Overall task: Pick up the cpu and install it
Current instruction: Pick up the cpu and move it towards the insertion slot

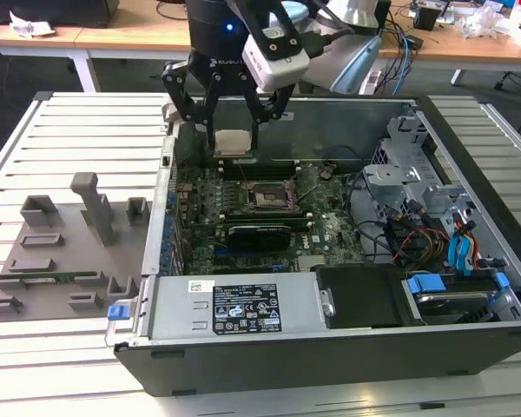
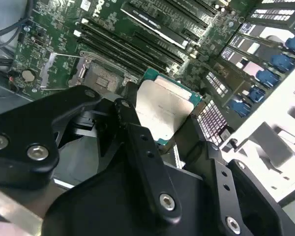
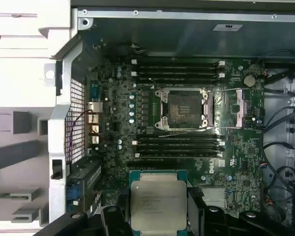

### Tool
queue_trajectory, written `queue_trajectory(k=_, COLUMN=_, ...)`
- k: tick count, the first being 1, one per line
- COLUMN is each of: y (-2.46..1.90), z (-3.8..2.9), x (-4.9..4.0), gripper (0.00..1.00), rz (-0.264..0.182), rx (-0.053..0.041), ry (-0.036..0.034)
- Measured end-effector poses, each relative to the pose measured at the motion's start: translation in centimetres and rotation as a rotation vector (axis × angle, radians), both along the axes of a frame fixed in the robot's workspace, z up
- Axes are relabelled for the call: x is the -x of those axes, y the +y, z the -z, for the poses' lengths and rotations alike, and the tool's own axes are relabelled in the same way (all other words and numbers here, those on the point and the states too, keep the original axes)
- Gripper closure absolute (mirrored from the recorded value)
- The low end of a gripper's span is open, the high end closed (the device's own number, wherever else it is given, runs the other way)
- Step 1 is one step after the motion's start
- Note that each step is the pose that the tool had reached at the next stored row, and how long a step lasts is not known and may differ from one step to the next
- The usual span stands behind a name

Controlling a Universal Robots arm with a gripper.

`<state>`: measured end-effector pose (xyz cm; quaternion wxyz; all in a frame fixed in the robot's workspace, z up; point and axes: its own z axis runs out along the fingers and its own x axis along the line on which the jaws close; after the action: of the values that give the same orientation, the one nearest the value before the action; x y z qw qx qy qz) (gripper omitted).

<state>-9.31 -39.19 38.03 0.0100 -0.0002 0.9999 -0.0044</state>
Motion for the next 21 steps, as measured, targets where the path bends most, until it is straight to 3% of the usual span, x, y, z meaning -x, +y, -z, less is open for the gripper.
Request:
queue_trajectory(k=1, y=0.17, z=0.52, x=-1.36, gripper=0.45, rz=0.000, rx=0.0009, ry=0.0000)
queue_trajectory(k=16, y=0.27, z=1.42, x=-4.07, gripper=0.45, rz=0.000, rx=0.0058, ry=0.0000)
queue_trajectory(k=21, y=0.30, z=2.15, x=-5.73, gripper=0.45, rz=0.000, rx=0.0090, ry=-0.0001)
